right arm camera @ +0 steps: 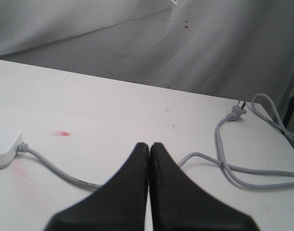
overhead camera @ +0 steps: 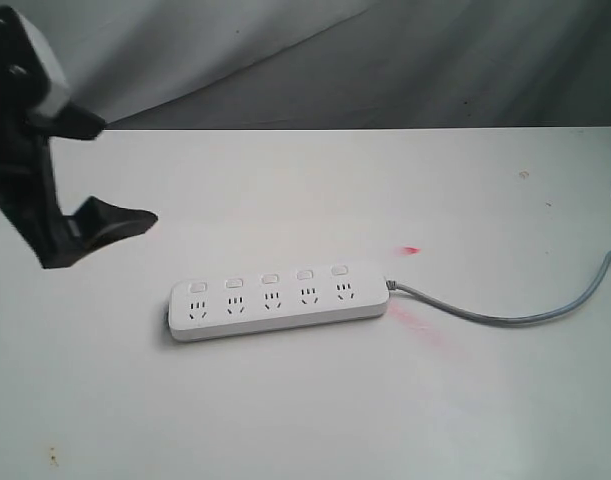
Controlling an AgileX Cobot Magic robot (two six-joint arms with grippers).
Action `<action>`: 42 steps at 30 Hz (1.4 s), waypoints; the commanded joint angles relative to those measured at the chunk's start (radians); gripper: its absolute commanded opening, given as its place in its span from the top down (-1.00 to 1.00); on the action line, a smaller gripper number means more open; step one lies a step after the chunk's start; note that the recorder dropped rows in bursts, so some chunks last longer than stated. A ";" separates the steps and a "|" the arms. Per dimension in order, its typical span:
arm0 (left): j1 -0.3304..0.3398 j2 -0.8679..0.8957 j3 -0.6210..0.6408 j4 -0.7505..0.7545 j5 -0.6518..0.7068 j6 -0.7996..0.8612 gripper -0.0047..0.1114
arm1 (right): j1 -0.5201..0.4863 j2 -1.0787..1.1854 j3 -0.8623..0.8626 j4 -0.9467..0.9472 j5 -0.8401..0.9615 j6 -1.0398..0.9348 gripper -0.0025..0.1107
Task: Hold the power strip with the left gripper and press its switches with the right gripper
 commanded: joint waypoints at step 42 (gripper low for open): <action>0.001 -1.078 0.519 0.523 -0.315 -0.980 0.91 | -0.007 -0.006 0.004 -0.010 0.007 0.000 0.96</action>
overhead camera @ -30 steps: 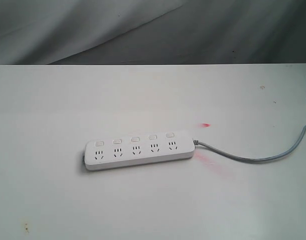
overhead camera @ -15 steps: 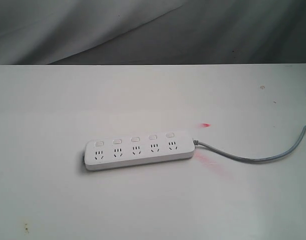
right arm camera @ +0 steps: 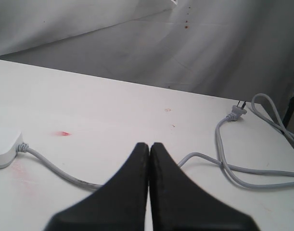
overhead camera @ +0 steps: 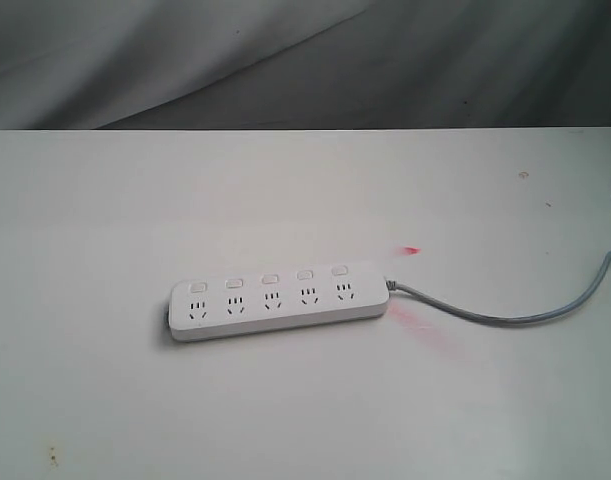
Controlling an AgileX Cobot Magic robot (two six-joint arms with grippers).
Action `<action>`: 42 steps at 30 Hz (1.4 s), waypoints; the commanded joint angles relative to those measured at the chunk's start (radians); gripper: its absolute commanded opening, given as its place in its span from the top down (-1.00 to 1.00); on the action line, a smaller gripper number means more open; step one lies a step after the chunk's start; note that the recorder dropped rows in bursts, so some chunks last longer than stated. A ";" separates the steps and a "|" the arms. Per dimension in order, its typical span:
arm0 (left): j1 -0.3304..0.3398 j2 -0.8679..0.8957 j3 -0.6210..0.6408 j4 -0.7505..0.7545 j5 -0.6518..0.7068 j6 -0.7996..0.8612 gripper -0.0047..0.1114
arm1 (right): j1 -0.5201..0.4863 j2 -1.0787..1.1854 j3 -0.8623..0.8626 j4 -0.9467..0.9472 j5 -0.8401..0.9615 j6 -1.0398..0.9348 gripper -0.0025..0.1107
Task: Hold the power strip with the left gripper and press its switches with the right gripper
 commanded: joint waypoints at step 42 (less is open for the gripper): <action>0.001 -0.185 0.445 0.194 -0.111 -0.332 0.91 | -0.007 -0.006 0.004 -0.010 0.007 0.000 0.96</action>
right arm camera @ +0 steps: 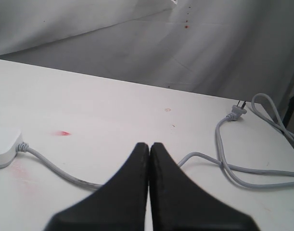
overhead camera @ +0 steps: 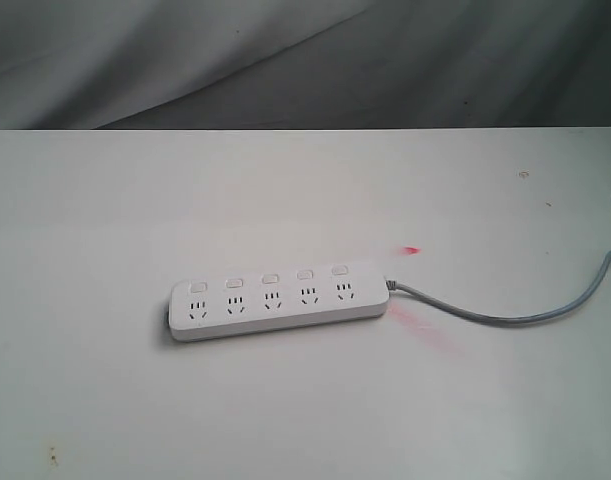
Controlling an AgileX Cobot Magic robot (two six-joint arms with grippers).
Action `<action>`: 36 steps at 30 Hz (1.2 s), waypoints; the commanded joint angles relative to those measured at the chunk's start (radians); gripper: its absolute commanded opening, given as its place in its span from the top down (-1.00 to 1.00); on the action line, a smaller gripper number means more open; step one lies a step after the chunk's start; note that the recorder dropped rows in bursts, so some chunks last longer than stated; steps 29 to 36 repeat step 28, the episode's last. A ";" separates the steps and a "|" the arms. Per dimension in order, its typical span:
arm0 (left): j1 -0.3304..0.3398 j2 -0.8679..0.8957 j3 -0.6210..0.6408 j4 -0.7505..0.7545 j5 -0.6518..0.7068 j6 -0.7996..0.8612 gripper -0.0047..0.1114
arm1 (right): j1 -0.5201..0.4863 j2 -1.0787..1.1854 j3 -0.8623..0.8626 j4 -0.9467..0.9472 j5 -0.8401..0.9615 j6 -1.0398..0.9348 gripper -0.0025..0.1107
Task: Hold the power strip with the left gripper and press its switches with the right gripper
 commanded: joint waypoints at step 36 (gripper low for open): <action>0.001 -0.005 0.005 0.000 -0.002 -0.006 0.91 | -0.007 -0.006 0.004 -0.010 0.005 0.000 0.96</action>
